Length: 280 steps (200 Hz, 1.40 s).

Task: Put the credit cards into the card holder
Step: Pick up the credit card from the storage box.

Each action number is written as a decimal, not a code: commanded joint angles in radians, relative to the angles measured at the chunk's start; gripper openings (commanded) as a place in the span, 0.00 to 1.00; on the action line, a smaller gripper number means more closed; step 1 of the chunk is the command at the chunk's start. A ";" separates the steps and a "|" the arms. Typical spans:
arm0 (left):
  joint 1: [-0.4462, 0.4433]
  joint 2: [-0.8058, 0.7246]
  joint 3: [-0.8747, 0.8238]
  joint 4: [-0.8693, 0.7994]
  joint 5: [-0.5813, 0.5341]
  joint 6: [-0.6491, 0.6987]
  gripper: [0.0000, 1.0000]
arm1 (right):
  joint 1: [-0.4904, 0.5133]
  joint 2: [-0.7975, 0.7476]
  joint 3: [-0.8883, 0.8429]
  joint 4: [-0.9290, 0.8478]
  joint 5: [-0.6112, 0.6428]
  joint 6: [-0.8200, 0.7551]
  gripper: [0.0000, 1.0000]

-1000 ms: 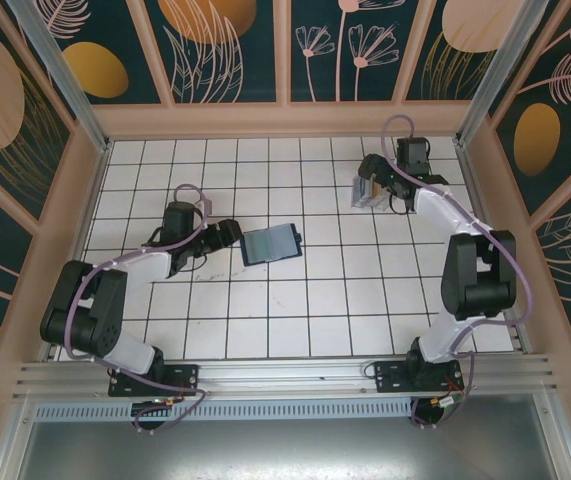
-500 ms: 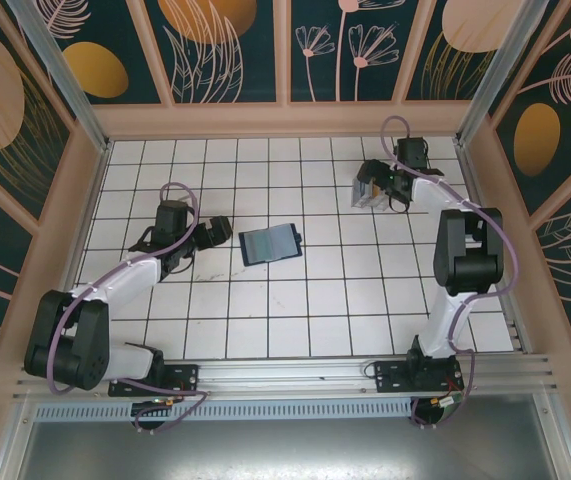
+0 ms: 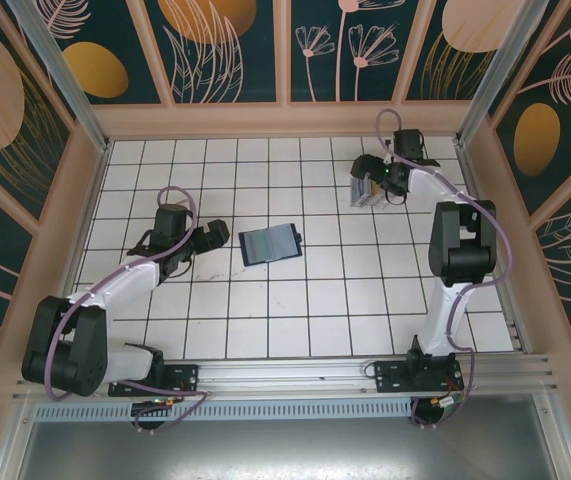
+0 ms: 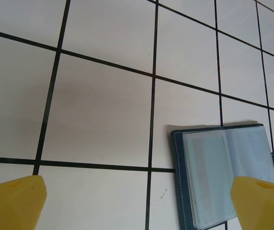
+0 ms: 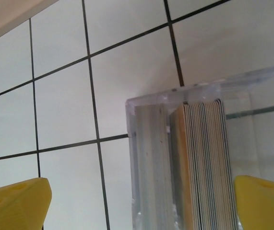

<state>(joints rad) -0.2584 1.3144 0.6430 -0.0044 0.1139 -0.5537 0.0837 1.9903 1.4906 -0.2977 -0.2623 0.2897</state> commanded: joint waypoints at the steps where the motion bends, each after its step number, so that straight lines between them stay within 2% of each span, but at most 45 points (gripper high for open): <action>1: -0.004 -0.021 -0.006 -0.010 -0.026 -0.003 0.99 | 0.011 0.032 0.044 -0.053 -0.033 -0.018 0.95; 58: -0.004 -0.036 -0.015 -0.013 -0.042 -0.008 0.99 | 0.017 0.001 0.053 -0.040 -0.112 -0.026 0.87; 152: -0.004 0.004 0.016 -0.004 -0.007 0.011 0.99 | 0.000 -0.048 0.027 -0.032 -0.070 -0.014 0.68; 224: -0.004 0.000 0.007 0.000 0.007 -0.004 0.98 | -0.016 -0.055 -0.009 -0.014 -0.054 -0.009 0.36; 258: -0.004 -0.004 0.001 0.010 0.013 -0.012 0.99 | -0.018 -0.061 -0.008 -0.012 -0.034 -0.013 0.09; 280: -0.003 0.002 0.005 0.014 0.026 -0.017 0.98 | -0.019 -0.065 -0.008 -0.013 -0.034 -0.015 0.04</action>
<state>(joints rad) -0.2584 1.3170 0.6342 -0.0036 0.1226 -0.5541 0.0643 1.9812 1.4906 -0.3325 -0.2932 0.2741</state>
